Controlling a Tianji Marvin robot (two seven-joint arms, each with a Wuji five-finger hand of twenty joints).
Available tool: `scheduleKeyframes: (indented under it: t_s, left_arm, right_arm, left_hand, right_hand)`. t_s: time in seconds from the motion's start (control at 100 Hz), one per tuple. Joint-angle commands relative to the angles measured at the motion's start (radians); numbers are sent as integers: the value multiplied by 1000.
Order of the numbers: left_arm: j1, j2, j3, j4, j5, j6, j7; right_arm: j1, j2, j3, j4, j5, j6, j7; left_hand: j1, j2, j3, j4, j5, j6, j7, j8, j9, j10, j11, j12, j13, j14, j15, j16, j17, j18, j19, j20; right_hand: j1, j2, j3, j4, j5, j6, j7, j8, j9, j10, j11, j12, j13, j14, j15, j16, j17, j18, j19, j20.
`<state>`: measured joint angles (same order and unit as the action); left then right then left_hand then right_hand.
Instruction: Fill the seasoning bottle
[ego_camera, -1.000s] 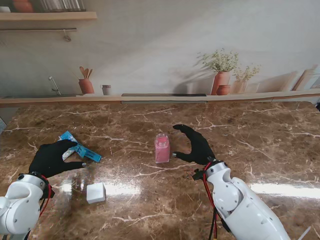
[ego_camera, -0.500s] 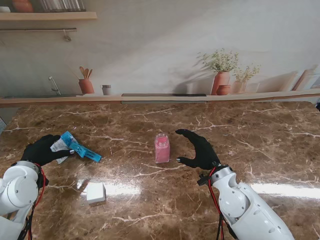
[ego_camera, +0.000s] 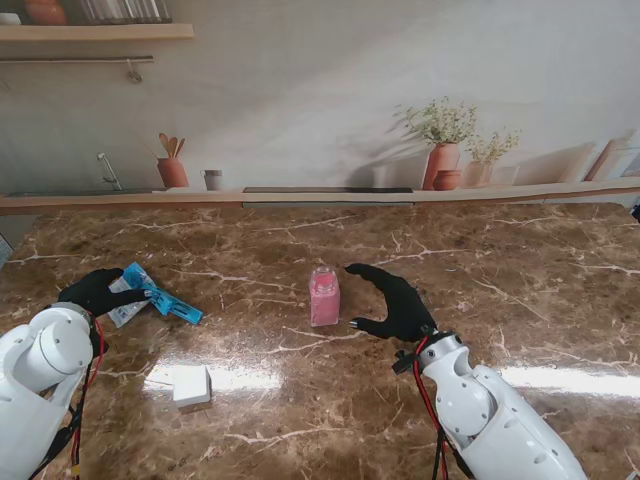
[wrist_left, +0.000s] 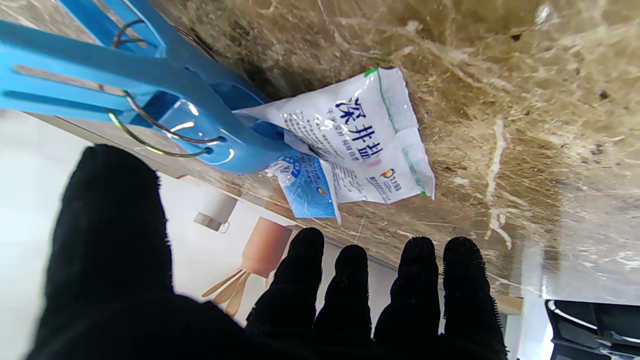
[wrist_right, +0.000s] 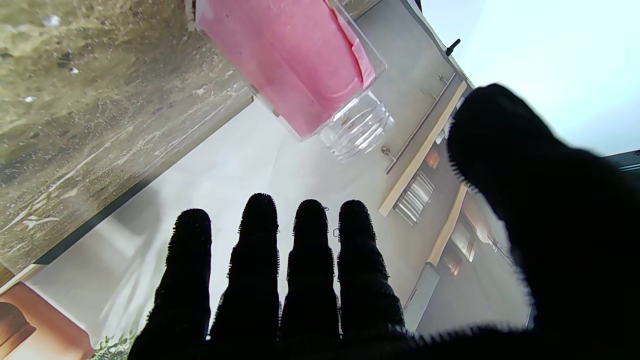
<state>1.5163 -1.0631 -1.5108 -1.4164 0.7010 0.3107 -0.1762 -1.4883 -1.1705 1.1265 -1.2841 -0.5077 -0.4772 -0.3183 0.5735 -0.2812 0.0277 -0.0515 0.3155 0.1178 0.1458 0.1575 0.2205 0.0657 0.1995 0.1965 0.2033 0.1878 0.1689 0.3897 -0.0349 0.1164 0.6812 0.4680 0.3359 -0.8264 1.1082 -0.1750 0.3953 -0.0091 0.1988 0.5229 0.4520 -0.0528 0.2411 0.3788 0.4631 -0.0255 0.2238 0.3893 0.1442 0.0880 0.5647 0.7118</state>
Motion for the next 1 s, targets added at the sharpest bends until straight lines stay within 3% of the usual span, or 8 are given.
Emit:
scheduleKeyframes:
  t_s: [0.0, 0.13, 0.17, 0.28, 0.4, 0.5, 0.8, 0.99]
  left_arm:
    - [-7, 1, 3, 0, -3, 18, -32]
    - [-31, 4, 19, 16, -16, 52, -56]
    - [-39, 5, 26, 22, -18, 63, -63]
    - [-63, 10, 43, 43, -6, 67, -81]
    - [-87, 8, 63, 64, 5, 83, -65]
    - [-104, 6, 72, 78, -4, 106, -60]
    - [-152, 4, 107, 133, -7, 166, -49]
    - [-193, 1, 143, 196, -20, 181, -36]
  right_arm:
    - [-6, -1, -2, 14, 9, 1, 21]
    - [-10, 0, -2, 13, 11, 1, 26]
    - [-13, 0, 0, 10, 11, 0, 26]
    - [-24, 2, 9, 0, 8, -2, 28]
    - [-33, 3, 17, -10, 8, -3, 30]
    - [-36, 2, 20, -10, 9, -5, 27]
    - [-35, 0, 17, -1, 19, -1, 26]
    - [-32, -1, 14, 4, 28, -1, 31]
  left_hand:
    - [24, 27, -28, 39, -40, -19, -24, -2, -42, 3, -34, -18, -32, 30, 10, -14, -13, 24, 37, 39]
    - [26, 27, -27, 43, -91, -19, -49, -6, -54, 10, -67, -26, -31, 41, 9, -13, -19, 34, 38, 70]
    - [28, 25, -23, 45, -105, -14, -55, 1, -54, 16, -76, -19, -28, 45, 8, -9, -25, 40, 35, 103]
    - [41, 26, -14, 44, -133, -11, -68, 5, -60, 12, -90, -19, -24, 9, 7, -1, -35, 20, 0, 110]
    - [48, 30, -7, 44, -167, -36, -72, 20, -61, 1, -84, 5, -10, 2, 10, 17, -43, 19, -53, 119]
    - [50, 34, -5, 42, -172, -51, -105, 34, -72, -14, -107, 25, -2, -6, 14, 56, -41, 22, -116, 161]
    - [65, 16, 14, 40, -174, 93, -129, 31, -50, 20, -36, 105, 24, -4, 48, 127, -45, 32, -154, 196]
    - [61, 0, 43, 34, -164, 127, -138, 13, -40, 38, 33, 181, 31, 0, 69, 177, -45, 32, -195, 202]
  right_hand:
    - [-18, 3, -7, 41, 24, -37, -2, -12, 14, -9, -10, -12, 29, -12, 4, 3, 5, -3, 15, -16]
    - [-19, 1, -5, 40, 25, -40, -1, -14, 12, -9, -16, -13, 26, -10, -2, 2, 6, -5, 14, -20]
    - [-21, 1, -5, 40, 24, -42, -1, -15, 13, -9, -17, -13, 28, -12, -3, 1, 7, -4, 13, -21]
    - [-21, 3, -6, 40, 28, -45, 0, -16, 13, -9, -21, -14, 31, -11, -6, 1, 12, -4, 15, -22]
    - [-20, 4, -6, 40, 30, -49, 1, -18, 34, -7, -16, -13, 38, -13, -7, 0, 21, 0, 20, -23]
    - [-19, 7, -7, 41, 34, -51, 2, -18, 35, -8, -14, -13, 42, -12, -8, 1, 24, 2, 24, -22]
    - [-14, 10, -8, 42, 38, -54, 5, -21, 33, -7, -11, -15, 50, -12, -7, 3, 30, 5, 33, -22]
    - [-11, 12, -7, 43, 46, -56, 10, -21, 36, -10, -11, -17, 66, -14, -2, 5, 48, 10, 43, -21]
